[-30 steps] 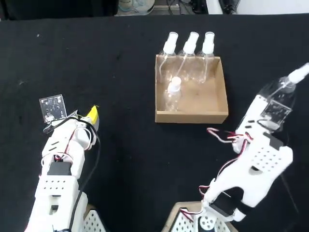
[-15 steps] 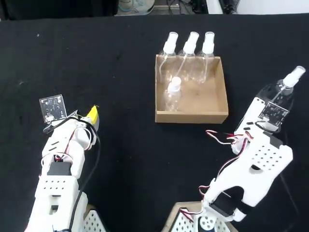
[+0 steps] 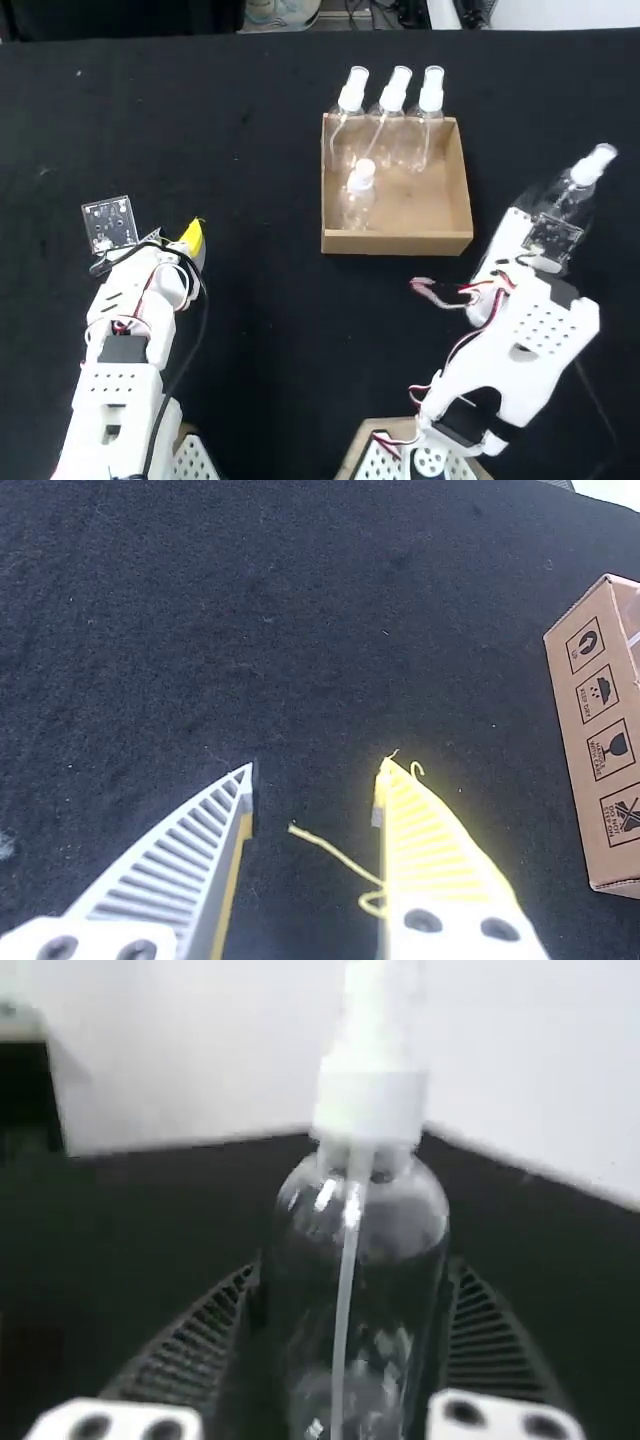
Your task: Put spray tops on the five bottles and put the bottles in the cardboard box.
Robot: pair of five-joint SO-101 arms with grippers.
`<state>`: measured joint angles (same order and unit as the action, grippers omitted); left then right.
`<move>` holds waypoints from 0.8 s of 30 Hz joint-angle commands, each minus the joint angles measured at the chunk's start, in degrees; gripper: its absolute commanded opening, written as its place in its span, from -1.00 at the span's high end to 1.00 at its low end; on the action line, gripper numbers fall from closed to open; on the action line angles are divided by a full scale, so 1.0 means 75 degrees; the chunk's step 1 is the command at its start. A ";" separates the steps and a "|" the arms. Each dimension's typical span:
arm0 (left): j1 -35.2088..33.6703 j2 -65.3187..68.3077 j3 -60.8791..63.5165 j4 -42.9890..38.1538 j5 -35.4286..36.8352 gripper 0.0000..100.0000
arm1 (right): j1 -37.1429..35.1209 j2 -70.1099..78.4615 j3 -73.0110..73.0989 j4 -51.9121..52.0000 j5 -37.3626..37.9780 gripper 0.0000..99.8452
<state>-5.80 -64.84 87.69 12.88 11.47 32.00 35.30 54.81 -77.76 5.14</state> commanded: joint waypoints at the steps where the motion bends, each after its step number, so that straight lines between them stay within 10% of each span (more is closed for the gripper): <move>1: -0.0029 -0.0117 -0.0135 -0.0188 -0.0012 0.62 | -0.0223 -0.0838 0.0287 -0.0070 0.0059 0.45; 24: -0.0029 -0.0117 -0.0135 -0.0188 -0.0012 0.62 | -0.0094 -0.1600 0.0768 -0.0129 0.0047 0.46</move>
<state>-5.80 -64.84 87.69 12.88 11.47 31.30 30.02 58.51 -77.76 5.14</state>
